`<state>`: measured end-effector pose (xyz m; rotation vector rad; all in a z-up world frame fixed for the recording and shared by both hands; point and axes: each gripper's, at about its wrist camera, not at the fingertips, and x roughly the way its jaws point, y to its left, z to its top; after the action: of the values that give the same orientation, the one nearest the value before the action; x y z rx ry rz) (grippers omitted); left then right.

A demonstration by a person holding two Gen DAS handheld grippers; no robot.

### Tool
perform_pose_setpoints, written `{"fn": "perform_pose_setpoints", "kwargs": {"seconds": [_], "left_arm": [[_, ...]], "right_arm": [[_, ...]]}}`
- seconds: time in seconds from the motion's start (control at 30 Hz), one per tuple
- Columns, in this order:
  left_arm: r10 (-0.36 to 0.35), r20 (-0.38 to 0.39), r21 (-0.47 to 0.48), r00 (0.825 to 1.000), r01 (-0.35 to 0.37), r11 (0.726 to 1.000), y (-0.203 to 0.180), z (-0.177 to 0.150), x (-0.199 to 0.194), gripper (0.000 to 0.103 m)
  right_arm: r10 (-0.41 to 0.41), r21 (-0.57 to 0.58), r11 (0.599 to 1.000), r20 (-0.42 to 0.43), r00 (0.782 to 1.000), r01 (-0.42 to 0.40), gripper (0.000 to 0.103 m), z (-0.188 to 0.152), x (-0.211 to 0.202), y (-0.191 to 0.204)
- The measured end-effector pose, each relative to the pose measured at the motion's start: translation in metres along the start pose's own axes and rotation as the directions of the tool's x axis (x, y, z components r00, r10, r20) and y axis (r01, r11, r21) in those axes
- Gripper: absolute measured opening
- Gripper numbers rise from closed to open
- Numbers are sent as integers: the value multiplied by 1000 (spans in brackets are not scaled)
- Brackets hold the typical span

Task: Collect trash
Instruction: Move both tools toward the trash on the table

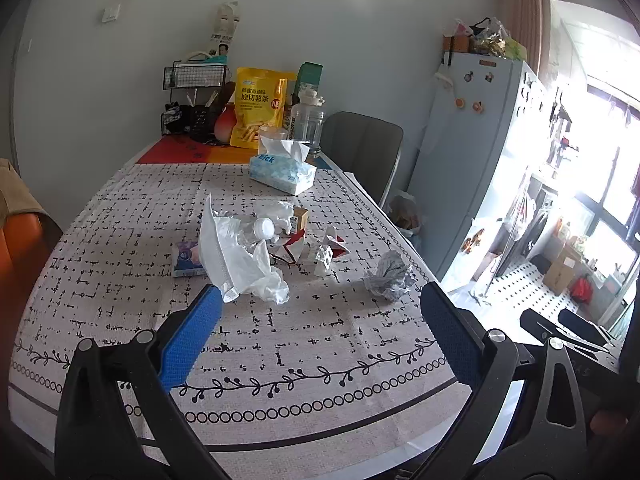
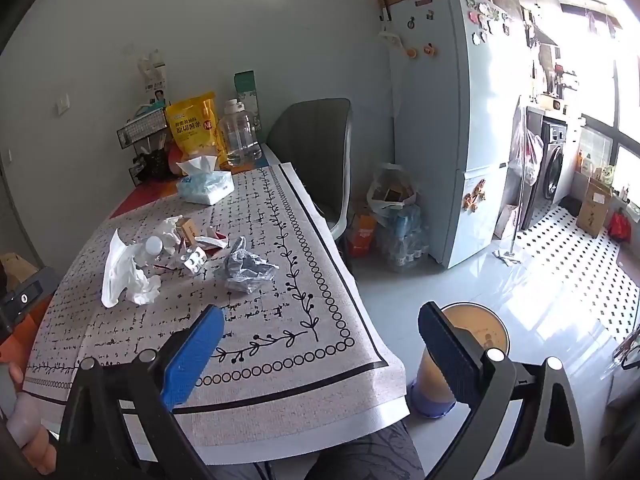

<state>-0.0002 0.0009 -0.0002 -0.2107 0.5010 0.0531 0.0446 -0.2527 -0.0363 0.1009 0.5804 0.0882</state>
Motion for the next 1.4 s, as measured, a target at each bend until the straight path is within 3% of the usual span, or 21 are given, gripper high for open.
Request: {"fn": "perform_pose_setpoints", "kwargs": {"seconds": [1.4], "left_arm": [[-4, 29, -4, 1000, 4, 1000, 16, 0, 2, 98]], "right_arm": [[1, -18, 1000, -20, 1000, -1, 95, 7, 12, 9]]}}
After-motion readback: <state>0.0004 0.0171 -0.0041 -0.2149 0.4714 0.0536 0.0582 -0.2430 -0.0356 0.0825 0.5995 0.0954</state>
